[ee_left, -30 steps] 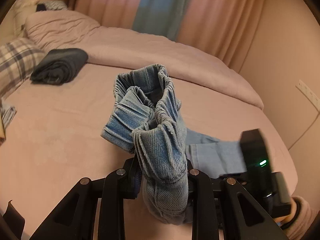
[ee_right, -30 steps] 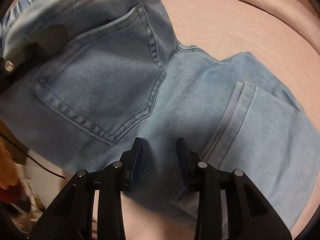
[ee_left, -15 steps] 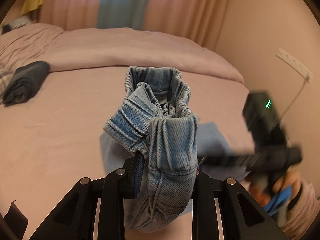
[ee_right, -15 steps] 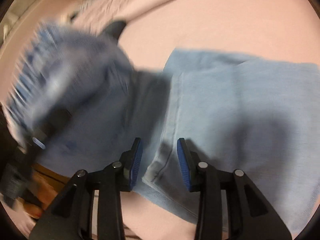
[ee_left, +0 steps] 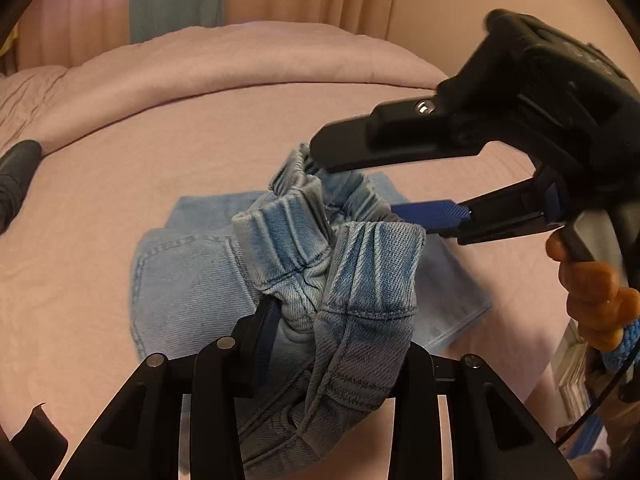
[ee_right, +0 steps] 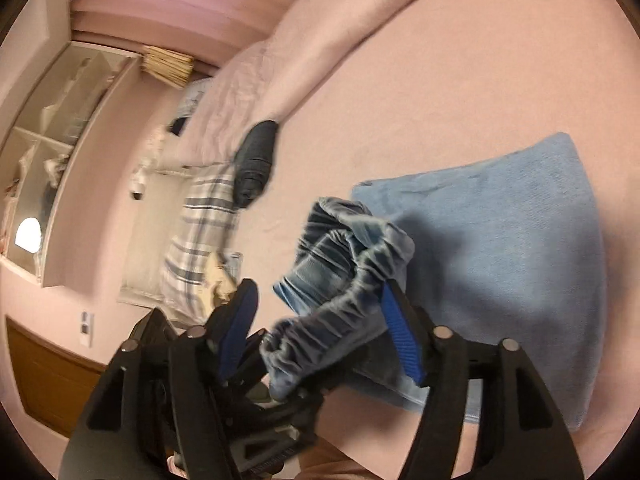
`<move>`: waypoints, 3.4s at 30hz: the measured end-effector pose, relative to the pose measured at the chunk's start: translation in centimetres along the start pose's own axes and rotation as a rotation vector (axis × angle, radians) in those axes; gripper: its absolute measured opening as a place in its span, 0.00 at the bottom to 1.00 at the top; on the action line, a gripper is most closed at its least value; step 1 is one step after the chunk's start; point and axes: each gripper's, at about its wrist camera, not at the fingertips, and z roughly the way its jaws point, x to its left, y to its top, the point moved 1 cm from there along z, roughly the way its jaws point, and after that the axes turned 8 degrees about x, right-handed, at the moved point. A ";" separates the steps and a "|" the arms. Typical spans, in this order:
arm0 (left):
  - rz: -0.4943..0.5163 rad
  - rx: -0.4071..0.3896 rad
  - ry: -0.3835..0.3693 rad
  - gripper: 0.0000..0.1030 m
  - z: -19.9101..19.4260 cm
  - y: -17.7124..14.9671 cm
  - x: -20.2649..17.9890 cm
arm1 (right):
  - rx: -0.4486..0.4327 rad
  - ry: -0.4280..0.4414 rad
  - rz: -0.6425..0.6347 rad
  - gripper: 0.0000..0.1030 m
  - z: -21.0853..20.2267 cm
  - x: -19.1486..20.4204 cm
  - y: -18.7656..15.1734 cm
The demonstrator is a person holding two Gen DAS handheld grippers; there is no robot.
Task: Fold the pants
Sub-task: 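Grasp the elastic waistband with the right gripper while the left gripper releases it, then lay the waistband over the folded jeans with the right gripper and release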
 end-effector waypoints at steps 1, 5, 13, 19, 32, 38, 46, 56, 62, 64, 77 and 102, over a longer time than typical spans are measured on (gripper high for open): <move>-0.015 -0.001 -0.040 0.39 -0.1 0.1 0.4 | 0.014 -0.010 0.007 0.67 -0.4 -0.5 0.0; -0.032 -0.004 -0.131 0.46 -0.4 -0.1 1.0 | 0.066 -0.092 0.044 0.68 -0.2 -1.4 0.2; -0.065 -0.008 -0.202 0.46 -1.1 -1.0 2.9 | 0.114 -0.115 0.073 0.68 1.0 -2.1 1.0; -0.026 -0.014 -0.225 0.46 -2.3 -2.9 2.5 | 0.137 -0.098 0.174 0.69 0.7 -2.5 1.6; -0.048 -0.033 -0.310 0.46 -4.9 -4.6 4.6 | 0.160 -0.225 0.109 0.35 0.5 -2.1 1.4; -0.107 -0.094 -0.314 0.46 -7.7 -5.7 7.3 | 0.086 -0.261 -0.004 0.19 -0.8 -0.7 1.2; -0.260 -0.151 -0.228 0.46 -9.0 -6.8 12.4 | 0.007 -0.260 -0.126 0.16 -2.4 2.5 2.3; -0.260 -0.111 -0.148 0.46 -7.8 -6.0 12.2 | -0.083 -0.254 -0.146 0.15 -5.0 3.4 3.1; -0.222 -0.081 -0.157 0.46 -6.7 -5.0 11.2 | -0.127 -0.251 -0.121 0.15 -7.1 2.5 2.8; -0.212 -0.071 -0.159 0.46 -6.1 -4.5 10.8 | -0.139 -0.249 -0.107 0.15 -7.8 1.9 2.7; -0.166 -0.003 -0.156 0.46 -3.5 -1.9 9.7 | -0.183 -0.233 0.026 0.15 -10.3 -2.9 0.9; -0.186 0.031 -0.038 0.46 -2.3 -0.9 10.7 | -0.059 -0.163 0.074 0.15 -6.1 -5.3 1.3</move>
